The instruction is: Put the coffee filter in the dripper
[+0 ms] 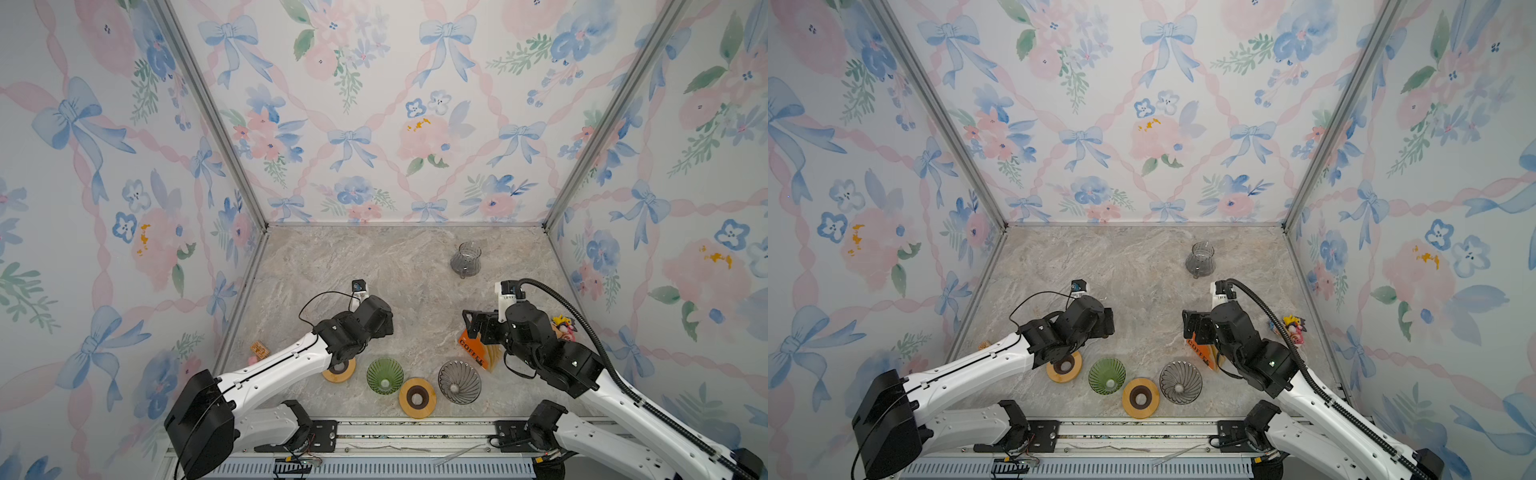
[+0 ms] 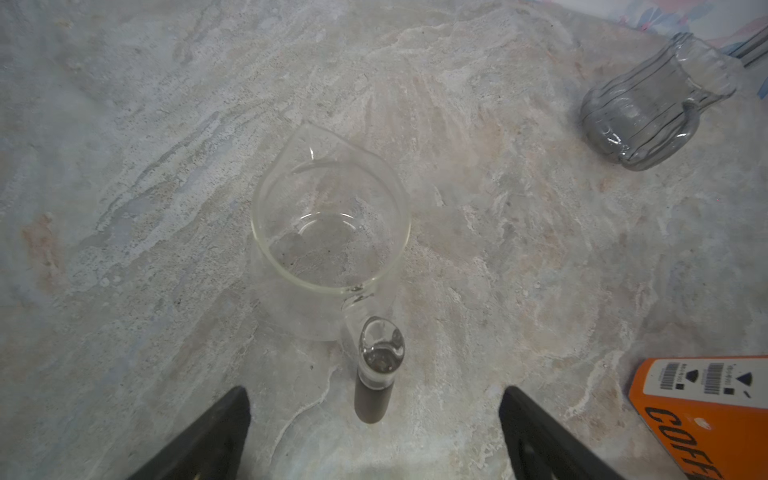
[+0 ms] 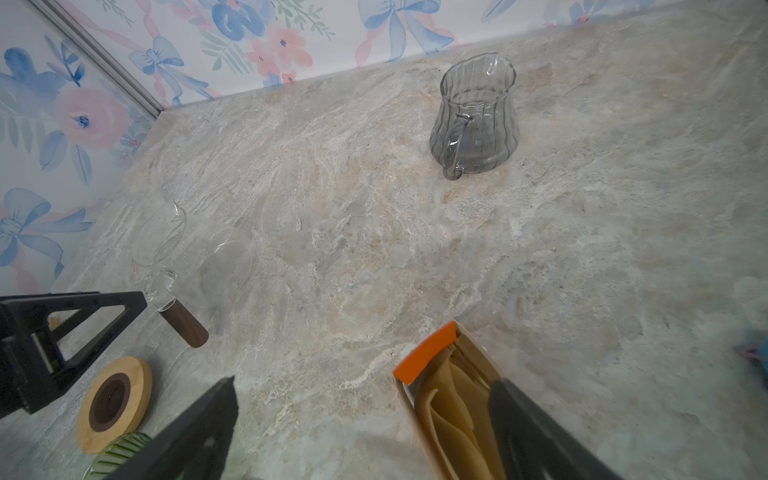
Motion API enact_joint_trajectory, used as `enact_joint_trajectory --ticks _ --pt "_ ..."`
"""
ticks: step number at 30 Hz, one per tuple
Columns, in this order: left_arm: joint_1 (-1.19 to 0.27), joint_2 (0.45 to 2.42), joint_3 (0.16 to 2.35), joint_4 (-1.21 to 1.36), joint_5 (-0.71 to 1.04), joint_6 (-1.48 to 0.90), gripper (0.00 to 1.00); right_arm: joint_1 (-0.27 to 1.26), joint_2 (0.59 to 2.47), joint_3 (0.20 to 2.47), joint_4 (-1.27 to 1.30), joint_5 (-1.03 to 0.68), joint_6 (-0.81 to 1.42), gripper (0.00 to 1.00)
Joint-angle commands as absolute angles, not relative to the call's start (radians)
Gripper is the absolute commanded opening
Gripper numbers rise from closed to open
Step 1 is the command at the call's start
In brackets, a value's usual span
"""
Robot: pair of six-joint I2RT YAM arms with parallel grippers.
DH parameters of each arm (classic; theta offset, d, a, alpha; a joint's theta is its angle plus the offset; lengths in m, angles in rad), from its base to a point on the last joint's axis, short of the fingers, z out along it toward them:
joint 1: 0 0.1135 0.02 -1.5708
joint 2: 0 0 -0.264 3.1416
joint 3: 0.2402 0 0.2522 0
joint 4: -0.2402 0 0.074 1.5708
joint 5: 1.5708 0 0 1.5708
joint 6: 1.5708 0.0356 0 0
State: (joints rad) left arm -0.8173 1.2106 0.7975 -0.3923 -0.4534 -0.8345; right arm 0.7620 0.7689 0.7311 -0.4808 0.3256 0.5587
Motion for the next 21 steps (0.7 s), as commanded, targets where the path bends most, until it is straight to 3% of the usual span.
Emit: enact_joint_trajectory --ticks 1,21 --pt "-0.821 1.254 0.834 -0.421 -0.481 -0.879 0.94 0.793 0.742 0.703 -0.507 0.383 0.591 0.96" --pt "-0.819 1.420 0.922 -0.431 -0.481 -0.833 0.64 0.825 0.689 0.684 -0.546 0.431 0.609 0.96"
